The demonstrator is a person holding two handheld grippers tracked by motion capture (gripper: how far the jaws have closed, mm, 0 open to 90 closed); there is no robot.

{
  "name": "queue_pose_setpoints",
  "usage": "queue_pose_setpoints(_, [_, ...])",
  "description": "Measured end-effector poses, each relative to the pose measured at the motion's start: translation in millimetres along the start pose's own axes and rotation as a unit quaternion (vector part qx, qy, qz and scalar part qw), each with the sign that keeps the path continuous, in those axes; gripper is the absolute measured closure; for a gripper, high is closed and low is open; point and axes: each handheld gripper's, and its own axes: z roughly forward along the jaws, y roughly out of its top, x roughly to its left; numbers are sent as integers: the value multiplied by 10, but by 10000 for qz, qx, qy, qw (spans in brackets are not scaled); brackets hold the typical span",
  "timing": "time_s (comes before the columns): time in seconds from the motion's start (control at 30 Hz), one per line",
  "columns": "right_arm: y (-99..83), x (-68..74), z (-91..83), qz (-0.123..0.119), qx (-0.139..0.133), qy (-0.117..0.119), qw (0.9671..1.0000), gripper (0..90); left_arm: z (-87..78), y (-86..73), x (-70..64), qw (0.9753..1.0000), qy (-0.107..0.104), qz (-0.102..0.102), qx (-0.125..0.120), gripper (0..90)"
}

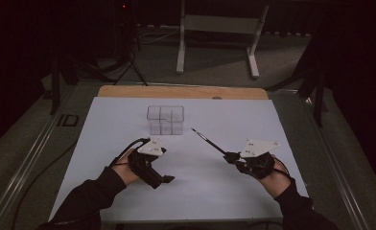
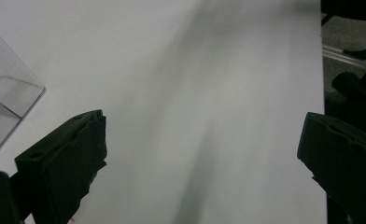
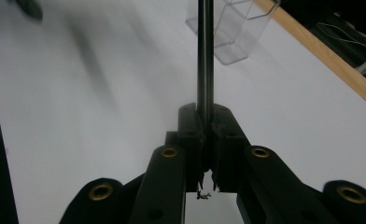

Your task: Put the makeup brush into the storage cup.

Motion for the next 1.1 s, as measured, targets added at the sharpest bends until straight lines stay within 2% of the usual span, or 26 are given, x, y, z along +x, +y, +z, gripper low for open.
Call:
queue_pose_setpoints(0.03, [4,11,5,53,-16,-41,10000,838,10,-8,-20,10000,55,-9,31,30])
queue_pose_setpoints(0.13, [6,28,37,94,-36,-4,9999,839,42,-35,-63,9999,38,-95,31,30])
queue_pose_setpoints(0.33, [-19,56,76,399,-208,23,9990,838,109,-110,-90,9995,-74,-223,-227,30])
queue_pose_setpoints(0.47, [-67,52,84,675,-388,-5,9970,838,121,-157,-60,9977,-51,-243,-629,30])
queue_pose_setpoints(0.57, [-114,70,125,713,-374,28,9967,838,101,-172,-49,9948,-16,-322,-971,30])
queue_pose_setpoints(0.6, [-114,70,125,713,-374,28,9967,838,101,-172,-49,9948,-16,-322,-971,30])
queue_pose_setpoints(0.63, [-133,71,139,746,-383,46,9965,839,89,-180,-45,9935,45,-333,-1085,30])
queue_pose_setpoints(0.67, [-178,58,171,915,-446,108,9947,838,90,-183,-43,9933,51,-344,-1105,30])
queue_pose_setpoints(0.77, [-230,48,211,990,-517,110,9937,838,100,-201,-53,9925,96,-366,-1159,30])
queue_pose_setpoints(0.83, [-253,34,223,1021,-565,131,9931,838,114,-214,-56,9922,5,-455,-1157,31])
queue_pose_setpoints(0.93, [-279,16,228,1006,-614,83,9930,838,139,-236,-70,9917,-35,-445,-1205,31])
queue_pose_setpoints(1.03, [-313,-9,231,1068,-683,86,9919,838,152,-247,-68,9906,-55,-569,-1241,30])
queue_pose_setpoints(1.1, [-334,-20,237,1118,-697,84,9913,838,154,-252,-60,9889,-125,-727,-1288,31])
